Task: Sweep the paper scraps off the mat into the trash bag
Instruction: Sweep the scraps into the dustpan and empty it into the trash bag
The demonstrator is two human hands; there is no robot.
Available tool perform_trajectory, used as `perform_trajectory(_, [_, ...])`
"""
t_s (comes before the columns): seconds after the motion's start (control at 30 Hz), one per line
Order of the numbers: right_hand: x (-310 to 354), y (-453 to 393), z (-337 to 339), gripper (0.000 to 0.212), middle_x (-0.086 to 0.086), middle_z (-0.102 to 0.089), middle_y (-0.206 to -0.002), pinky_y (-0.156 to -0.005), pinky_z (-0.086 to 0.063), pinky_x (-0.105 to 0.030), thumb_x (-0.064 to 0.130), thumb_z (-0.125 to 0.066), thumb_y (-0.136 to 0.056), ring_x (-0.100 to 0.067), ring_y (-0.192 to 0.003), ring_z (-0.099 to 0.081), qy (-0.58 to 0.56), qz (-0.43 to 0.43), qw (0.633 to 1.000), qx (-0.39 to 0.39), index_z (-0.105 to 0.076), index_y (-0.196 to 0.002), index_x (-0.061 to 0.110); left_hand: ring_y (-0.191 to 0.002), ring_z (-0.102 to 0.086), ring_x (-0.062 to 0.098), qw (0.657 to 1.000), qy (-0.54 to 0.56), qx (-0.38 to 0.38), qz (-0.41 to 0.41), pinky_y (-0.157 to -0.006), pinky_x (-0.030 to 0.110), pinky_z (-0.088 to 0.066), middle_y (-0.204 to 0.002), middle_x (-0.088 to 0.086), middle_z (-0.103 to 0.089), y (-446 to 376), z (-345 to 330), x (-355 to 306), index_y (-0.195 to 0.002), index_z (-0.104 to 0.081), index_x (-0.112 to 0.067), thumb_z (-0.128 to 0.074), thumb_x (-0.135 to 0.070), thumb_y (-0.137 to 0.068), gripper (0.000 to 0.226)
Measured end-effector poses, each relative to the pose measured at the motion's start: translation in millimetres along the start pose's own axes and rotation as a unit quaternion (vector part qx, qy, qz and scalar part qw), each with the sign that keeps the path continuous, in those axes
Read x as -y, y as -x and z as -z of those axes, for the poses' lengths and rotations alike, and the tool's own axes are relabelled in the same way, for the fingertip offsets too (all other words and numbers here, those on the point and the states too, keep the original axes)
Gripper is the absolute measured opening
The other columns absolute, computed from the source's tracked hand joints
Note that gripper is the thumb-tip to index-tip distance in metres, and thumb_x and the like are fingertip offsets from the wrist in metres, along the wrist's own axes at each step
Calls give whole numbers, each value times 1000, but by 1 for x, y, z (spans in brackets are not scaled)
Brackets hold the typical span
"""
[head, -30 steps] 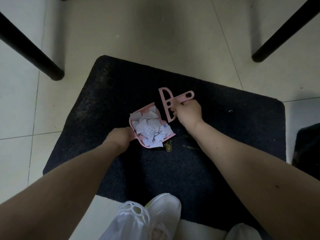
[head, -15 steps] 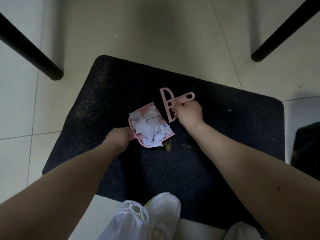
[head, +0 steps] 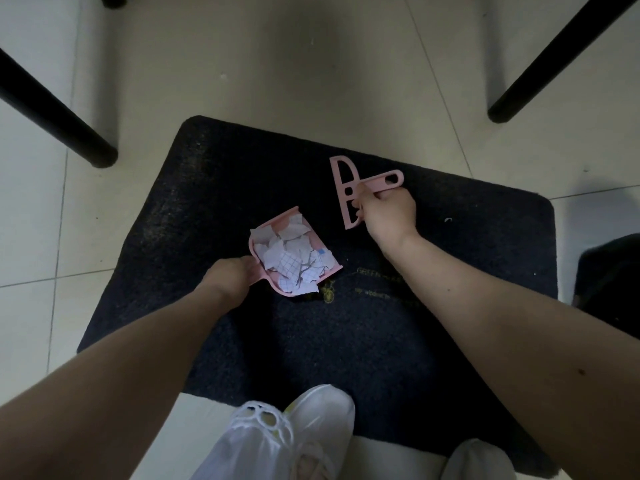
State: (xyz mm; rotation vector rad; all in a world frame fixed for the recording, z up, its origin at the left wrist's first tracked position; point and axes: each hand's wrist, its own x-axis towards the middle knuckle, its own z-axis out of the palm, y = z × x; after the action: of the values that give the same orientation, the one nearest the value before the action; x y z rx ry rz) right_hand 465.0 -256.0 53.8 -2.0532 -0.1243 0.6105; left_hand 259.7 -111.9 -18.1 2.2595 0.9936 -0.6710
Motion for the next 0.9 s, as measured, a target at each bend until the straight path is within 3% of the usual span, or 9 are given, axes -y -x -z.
perform_trajectory(0.1, [11,-5,19,24,-3,-71,-84,-61,-48,-22,26,-54,-93,-16,-76,-66,14,15,1000,-9,-70,-83,11,-114,-57,25,1000,18,2,1,-100,35,-45,-126,4,-60,3,4,-4,-128,-57,-16,-45,-30,-99,33])
perform_trajectory(0.23, [23,-6,58,25,-3,-70,-78,-64,-51,-25,25,-55,-91,-16,-70,-65,13,13,999,-42,-70,-80,9,-113,-58,26,998,-38,-5,-47,-98,34,-44,-126,9,-61,8,12,-37,-128,-54,-11,-42,-20,-100,32])
perform_trajectory(0.37, [36,-1,102,23,0,-64,-66,-60,-50,-26,15,-52,-86,-16,-65,-62,11,15,997,-74,-64,-67,14,-107,-58,34,994,-23,-44,-93,-91,37,-43,-113,19,-64,21,25,-97,-116,-60,-4,-41,-18,-100,28])
perform_trajectory(0.57, [54,13,184,19,-4,-69,-73,-75,-57,-40,13,-53,-78,-19,-66,-63,13,39,994,-105,-67,-65,15,-109,-57,34,985,-47,-36,-161,-92,37,-42,-115,19,-63,47,59,-175,-116,-60,-3,-38,-26,-101,34])
perform_trajectory(0.8, [47,43,294,15,-2,-69,-69,-69,-55,-32,16,-56,-85,-11,-57,-62,-77,47,977,-195,-69,-82,11,-111,-57,31,967,-128,-33,-217,-92,34,-42,-119,16,-63,86,91,-262,-119,-59,-6,-38,-28,-101,36])
perform_trajectory(0.9, [31,59,338,15,-1,-69,-68,-62,-51,-27,18,-58,-85,-6,-52,-61,-96,37,965,-240,-70,-77,12,-110,-57,30,960,-144,-12,-241,-92,32,-42,-113,11,-65,104,90,-306,-123,-59,-7,-38,-27,-102,36])
